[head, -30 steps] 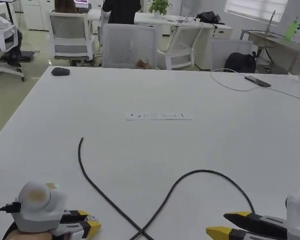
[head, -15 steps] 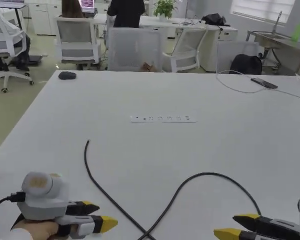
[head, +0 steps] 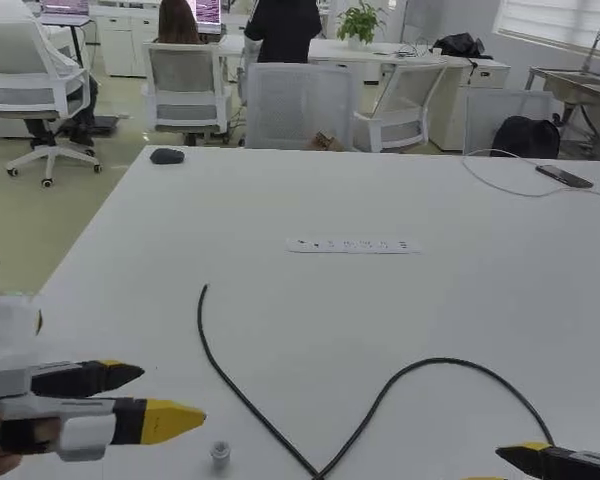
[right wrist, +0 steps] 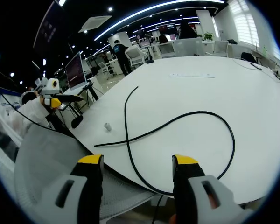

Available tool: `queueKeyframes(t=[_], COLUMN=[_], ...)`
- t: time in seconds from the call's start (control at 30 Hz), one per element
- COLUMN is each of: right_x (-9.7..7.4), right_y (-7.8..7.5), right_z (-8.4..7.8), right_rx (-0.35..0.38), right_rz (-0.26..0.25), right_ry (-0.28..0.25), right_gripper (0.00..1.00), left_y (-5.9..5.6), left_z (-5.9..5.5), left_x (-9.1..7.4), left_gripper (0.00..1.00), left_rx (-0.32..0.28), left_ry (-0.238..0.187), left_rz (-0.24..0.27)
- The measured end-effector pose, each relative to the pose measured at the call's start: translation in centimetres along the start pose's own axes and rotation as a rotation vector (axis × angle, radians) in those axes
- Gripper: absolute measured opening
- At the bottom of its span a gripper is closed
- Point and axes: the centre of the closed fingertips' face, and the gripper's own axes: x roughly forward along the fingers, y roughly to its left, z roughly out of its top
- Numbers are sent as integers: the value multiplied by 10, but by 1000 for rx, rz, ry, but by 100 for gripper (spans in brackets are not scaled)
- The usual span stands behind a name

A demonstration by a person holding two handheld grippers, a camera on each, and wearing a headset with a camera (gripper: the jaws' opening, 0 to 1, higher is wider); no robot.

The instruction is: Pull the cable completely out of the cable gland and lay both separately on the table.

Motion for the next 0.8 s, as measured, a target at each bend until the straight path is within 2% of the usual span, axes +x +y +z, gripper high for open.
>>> queueKeyframes(t=[0.1, 0.27, 0.37, 0.43, 0.53, 0.63, 0.8], right_x=[-1, -5, -9, -12, -14, -12, -10], right_y=[-1, -1, 0, 0, 0, 2, 7], right_z=[-7, -13, -19, -23, -28, -36, -41], right_rx=[-4, 25, 30, 31, 44, 60, 64], right_rz=[-6, -19, -28, -34, -39, -38, -34], right_ry=[28, 33, 45, 56, 65, 79, 99], right_gripper=[64, 63, 63, 64, 64, 64, 64], left_y=[-6, 1, 9, 10, 10, 10, 9], left_z=[-9, -30, -40, -44, -50, -52, -53], left_x=[-19, -41, -53, -60, -65, -65, -61], left_gripper=[87, 84, 84, 84, 83, 82, 79], left_rx=[0, -12, -32, -29, -31, -57, -83], left_ry=[8, 32, 43, 42, 42, 26, 1], left_rz=[34, 124, 179, 205, 225, 229, 235])
